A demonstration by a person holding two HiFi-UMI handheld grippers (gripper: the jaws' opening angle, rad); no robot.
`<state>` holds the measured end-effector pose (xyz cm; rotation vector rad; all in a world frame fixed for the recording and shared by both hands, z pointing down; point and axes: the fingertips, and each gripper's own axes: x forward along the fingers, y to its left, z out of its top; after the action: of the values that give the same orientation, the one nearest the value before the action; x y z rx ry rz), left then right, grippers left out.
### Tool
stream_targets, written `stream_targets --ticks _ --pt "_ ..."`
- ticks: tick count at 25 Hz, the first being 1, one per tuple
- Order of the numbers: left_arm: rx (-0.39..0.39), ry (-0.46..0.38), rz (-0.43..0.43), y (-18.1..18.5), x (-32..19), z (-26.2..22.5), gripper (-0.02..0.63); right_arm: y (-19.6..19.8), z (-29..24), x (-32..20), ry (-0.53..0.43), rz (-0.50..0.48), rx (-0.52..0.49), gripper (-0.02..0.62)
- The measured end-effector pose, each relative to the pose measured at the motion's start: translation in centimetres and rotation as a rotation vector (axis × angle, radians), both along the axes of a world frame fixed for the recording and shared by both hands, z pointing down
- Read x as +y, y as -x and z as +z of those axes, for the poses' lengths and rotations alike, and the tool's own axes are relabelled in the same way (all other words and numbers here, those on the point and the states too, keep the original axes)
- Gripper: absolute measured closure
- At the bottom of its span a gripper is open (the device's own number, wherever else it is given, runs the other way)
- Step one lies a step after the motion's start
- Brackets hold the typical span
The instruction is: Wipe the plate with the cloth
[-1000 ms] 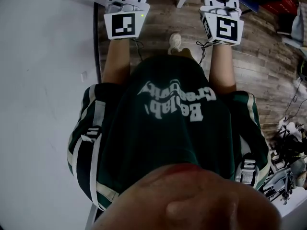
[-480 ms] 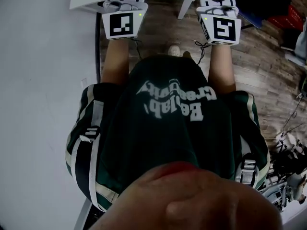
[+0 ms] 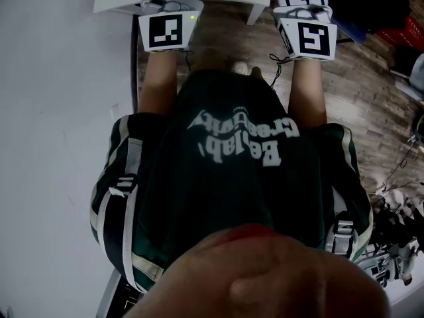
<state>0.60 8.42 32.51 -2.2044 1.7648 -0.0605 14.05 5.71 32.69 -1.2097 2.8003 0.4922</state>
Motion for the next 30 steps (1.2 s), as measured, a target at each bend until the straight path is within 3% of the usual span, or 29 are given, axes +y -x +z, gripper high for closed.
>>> stream_targets --ticks 9,14,21,30 --pt "0.016 0.026 0.022 2.6 -3.2 0.4 0.505 3.1 0.6 -2.9 0.012 -0.012 0.015 0.598" --pt "0.017 0.029 0.060 3.3 -8.1 1.6 0.505 4.1 1.7 -7.1 0.021 0.013 0.035 0.599" --pt "0.011 0.047 0.107 6.2 -16.3 -2.4 0.505 7.0 -2.6 -14.8 0.030 0.040 0.012 0.598" --pt "0.008 0.076 0.163 8.3 -22.6 -2.4 0.505 9.4 -2.4 -21.0 0.096 0.085 0.008 0.598"
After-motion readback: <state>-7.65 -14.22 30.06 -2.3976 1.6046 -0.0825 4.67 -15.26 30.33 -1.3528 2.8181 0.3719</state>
